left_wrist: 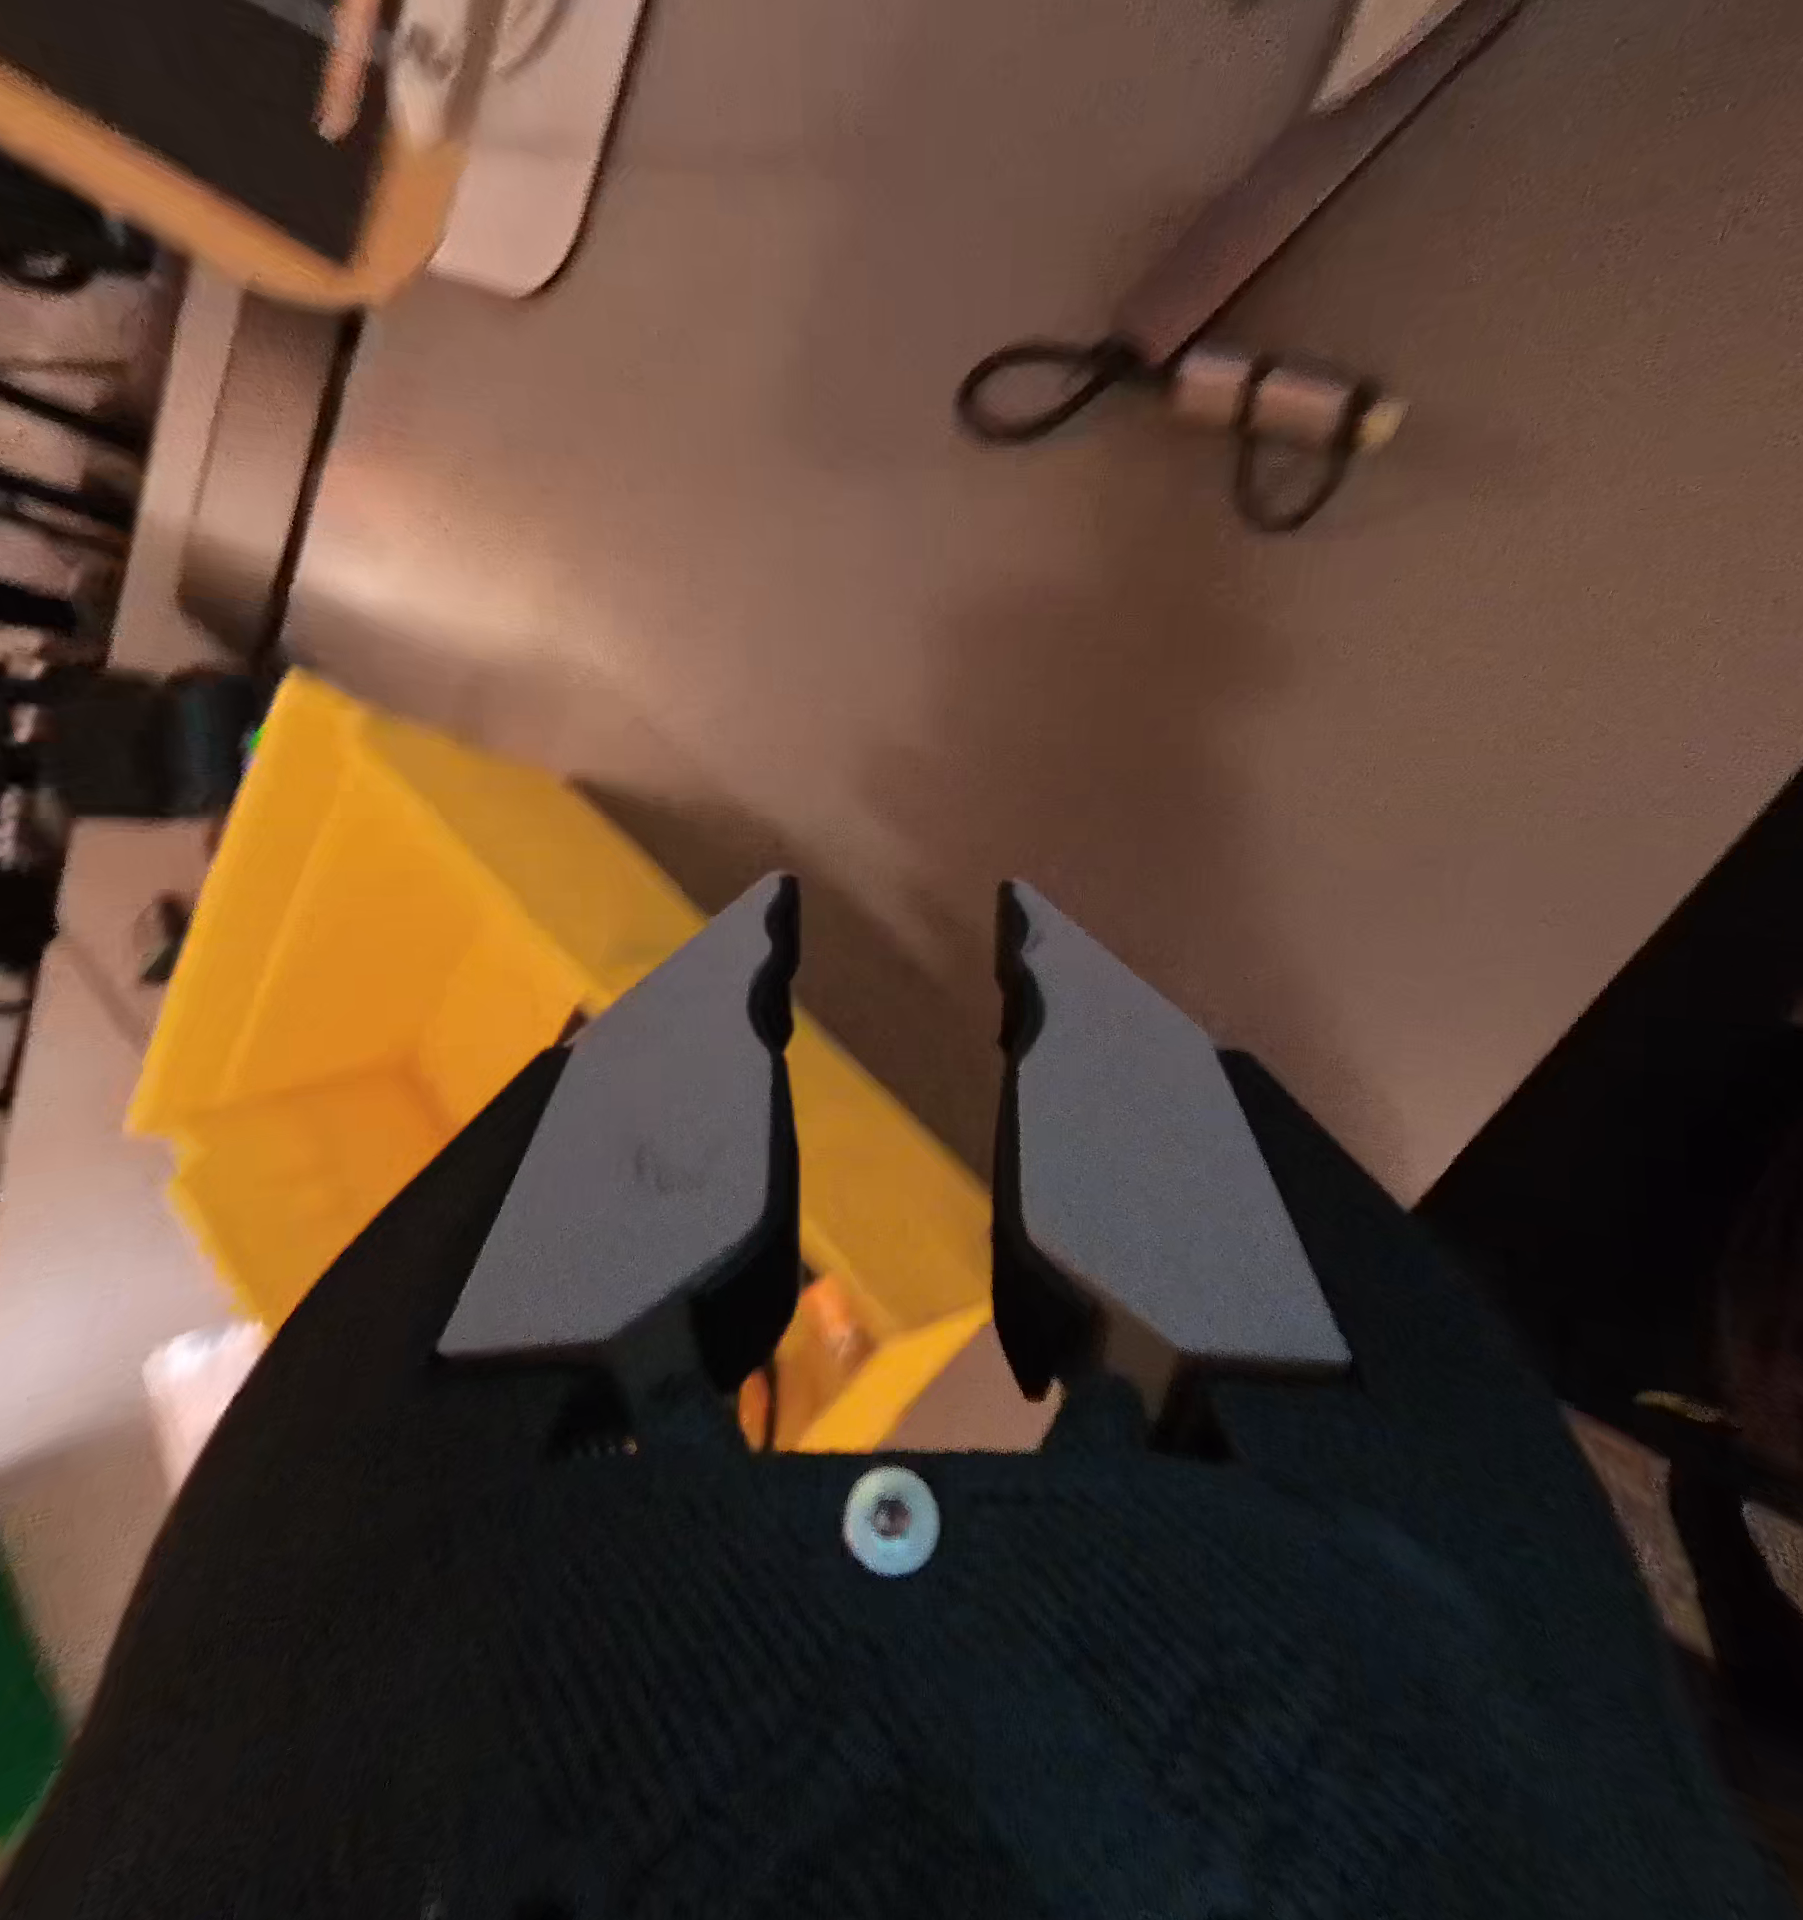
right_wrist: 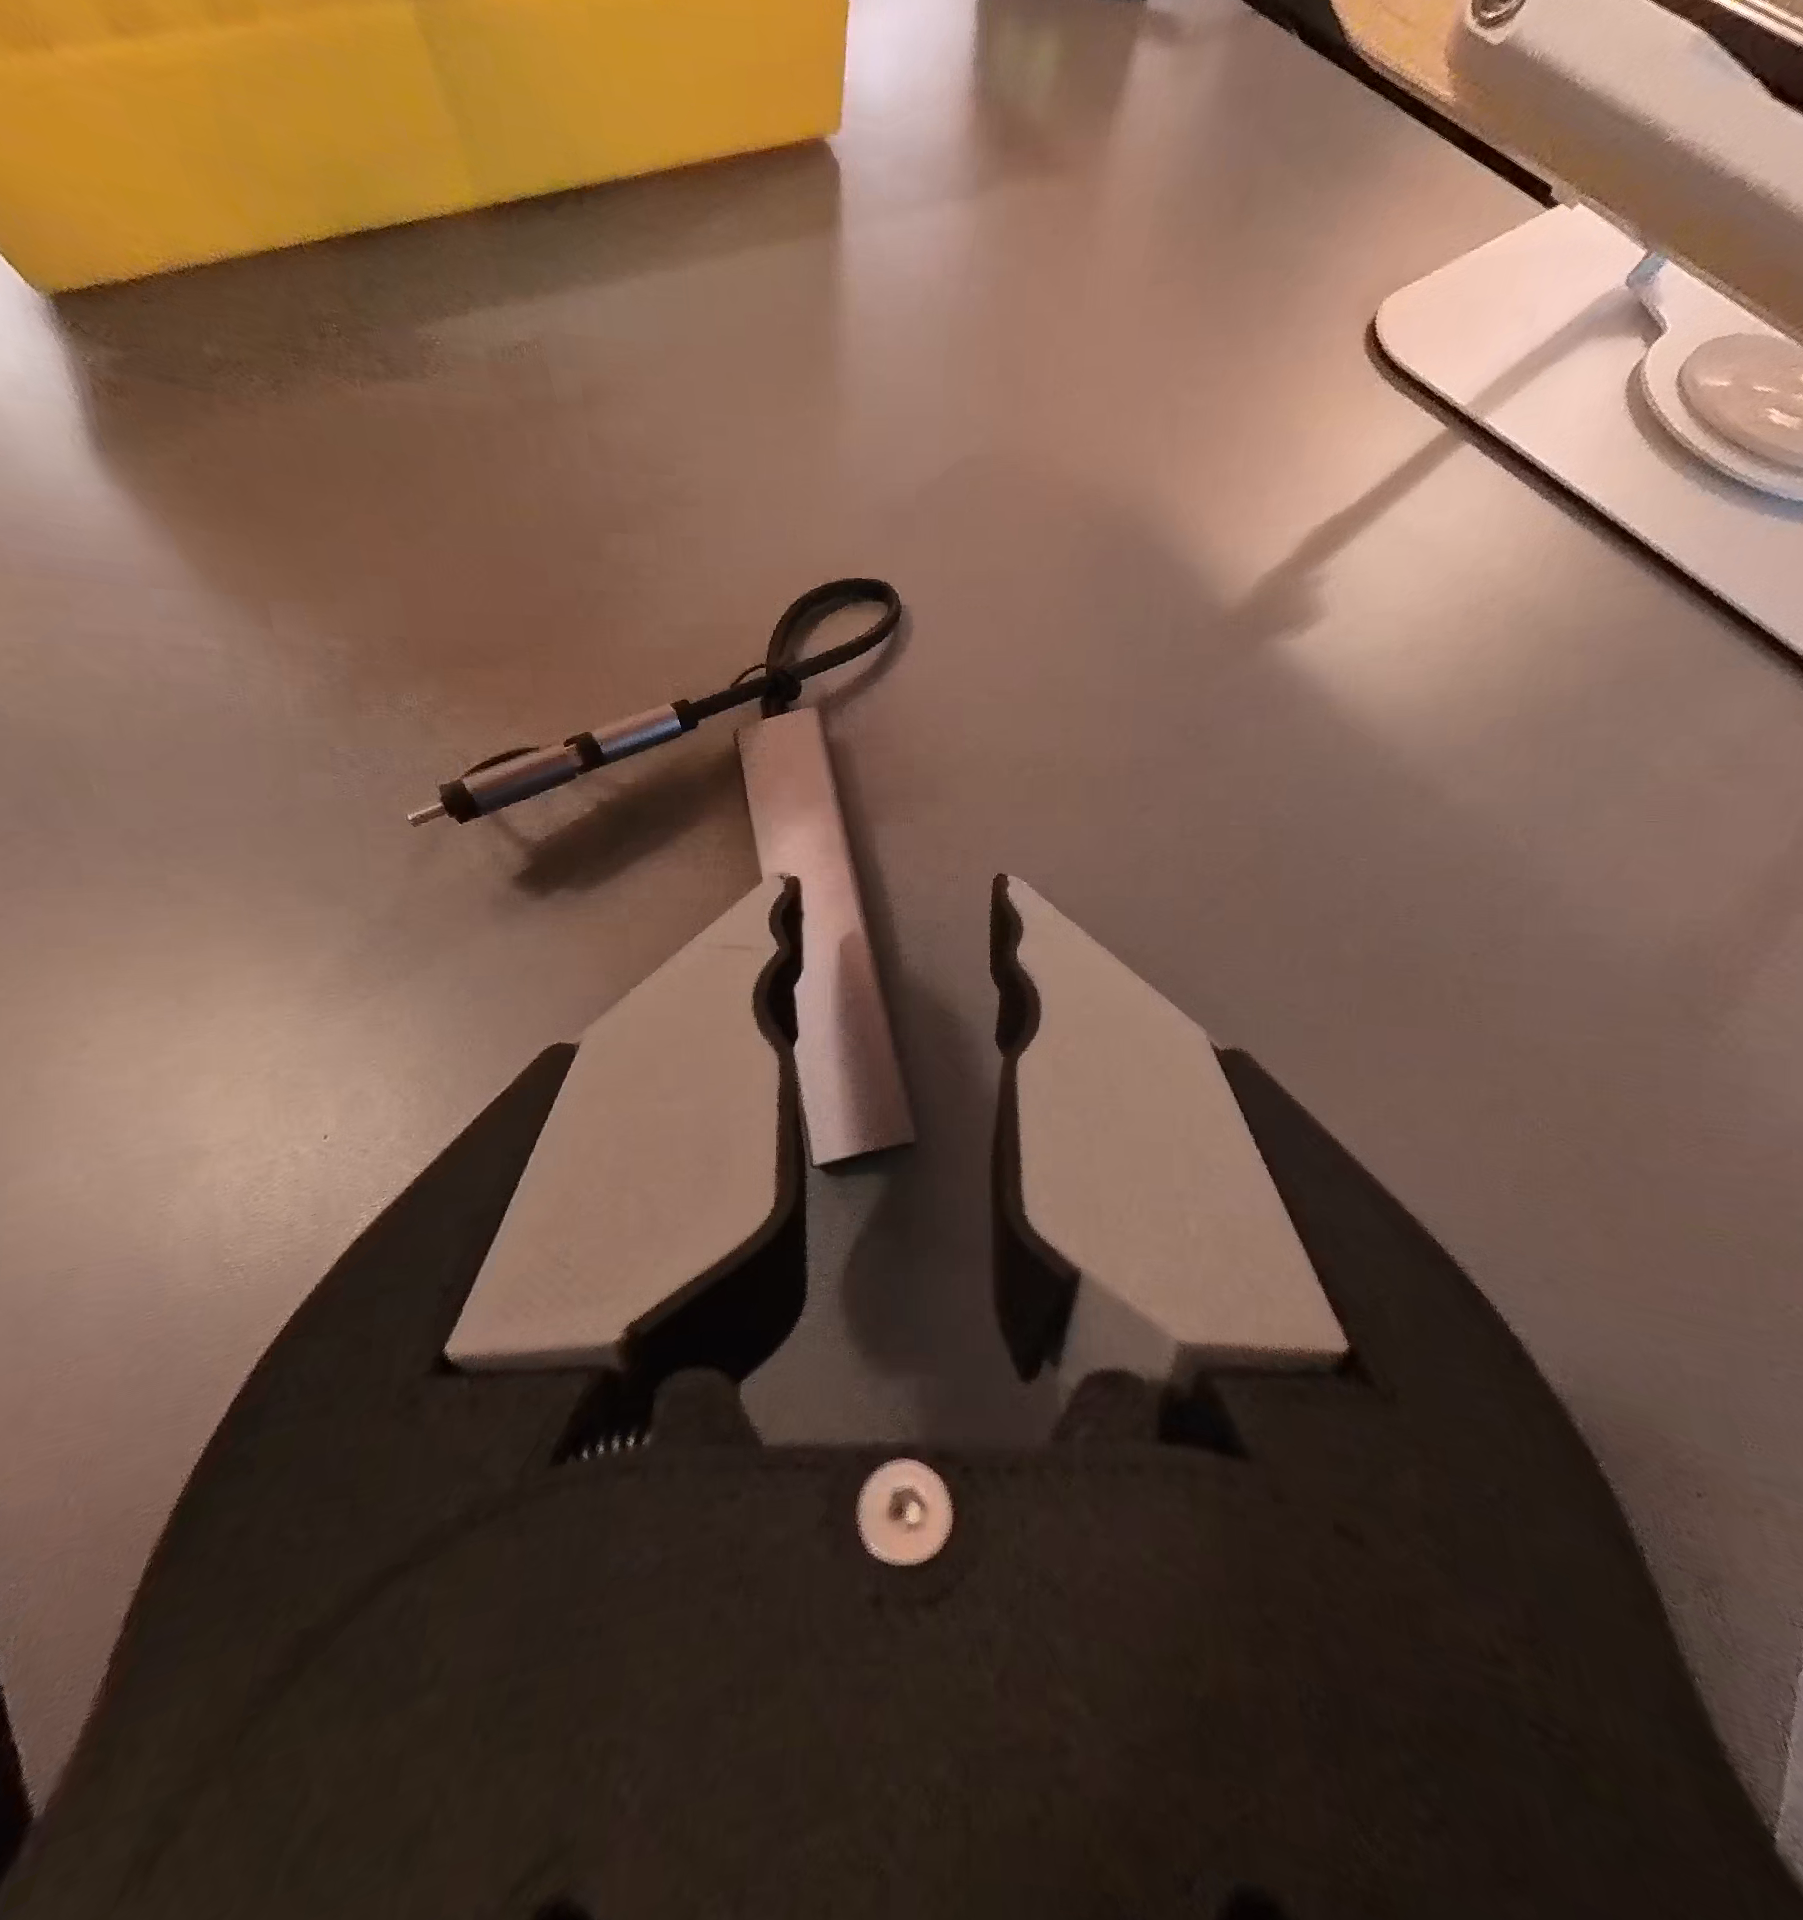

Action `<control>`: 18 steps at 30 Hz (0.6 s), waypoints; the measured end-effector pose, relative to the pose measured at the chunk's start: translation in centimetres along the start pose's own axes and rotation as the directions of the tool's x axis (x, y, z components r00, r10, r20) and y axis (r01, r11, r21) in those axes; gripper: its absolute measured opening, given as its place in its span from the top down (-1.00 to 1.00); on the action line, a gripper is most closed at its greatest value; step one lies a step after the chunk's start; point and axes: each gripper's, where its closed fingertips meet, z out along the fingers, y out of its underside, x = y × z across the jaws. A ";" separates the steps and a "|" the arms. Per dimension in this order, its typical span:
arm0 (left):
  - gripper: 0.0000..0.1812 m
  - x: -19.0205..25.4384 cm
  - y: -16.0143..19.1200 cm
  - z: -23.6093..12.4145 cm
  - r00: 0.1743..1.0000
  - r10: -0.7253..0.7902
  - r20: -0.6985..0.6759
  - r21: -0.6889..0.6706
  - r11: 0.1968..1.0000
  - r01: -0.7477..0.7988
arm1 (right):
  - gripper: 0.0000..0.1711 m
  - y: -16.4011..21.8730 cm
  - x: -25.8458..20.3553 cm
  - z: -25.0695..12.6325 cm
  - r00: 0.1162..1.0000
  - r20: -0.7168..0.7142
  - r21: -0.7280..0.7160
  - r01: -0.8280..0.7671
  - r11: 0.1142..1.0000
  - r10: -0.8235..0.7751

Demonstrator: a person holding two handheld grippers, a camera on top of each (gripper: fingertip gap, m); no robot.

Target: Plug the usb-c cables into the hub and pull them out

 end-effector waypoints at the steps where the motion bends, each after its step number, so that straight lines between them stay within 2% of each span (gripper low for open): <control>1: 0.60 -1.6 1.4 -0.9 0.999 -0.011 0.037 -0.039 0.999 0.012 | 0.61 0.0 0.1 0.0 1.000 -0.007 0.001 0.003 1.000 -0.003; 4: 0.58 -6.1 7.2 -2.3 0.990 -0.048 0.133 -0.207 0.975 0.075 | 0.62 -0.2 -0.1 0.0 0.999 -0.016 0.005 0.028 1.000 -0.028; 7: 0.51 -6.7 14.2 -1.6 0.981 -0.189 0.038 -0.421 0.887 0.187 | 0.63 -0.1 0.1 0.1 0.998 -0.039 -0.009 0.054 0.998 -0.055; 9: 0.48 -7.4 17.8 -0.8 0.960 -0.278 0.038 -0.516 0.817 0.257 | 0.64 0.0 0.2 0.2 0.996 -0.054 -0.012 0.068 0.998 -0.069; 11: 0.56 -7.2 19.4 0.2 0.929 -0.371 -0.006 -0.548 0.778 0.307 | 0.63 0.0 0.3 0.1 0.996 -0.057 -0.011 0.063 0.998 -0.064; 14: 0.67 -5.6 19.8 1.6 0.868 -0.481 -0.125 -0.569 0.751 0.335 | 0.63 0.1 0.5 0.2 0.998 -0.053 -0.011 0.042 0.999 -0.043; 17: 0.78 -4.9 21.7 2.0 0.875 -0.460 -0.151 -0.659 0.707 0.257 | 0.64 0.1 0.6 0.2 0.998 -0.053 -0.008 0.036 0.999 -0.036; 18: 0.97 -4.8 22.2 1.8 0.885 -0.438 -0.158 -0.689 0.691 0.219 | 0.64 0.0 0.6 0.1 0.998 -0.054 -0.006 0.040 0.999 -0.040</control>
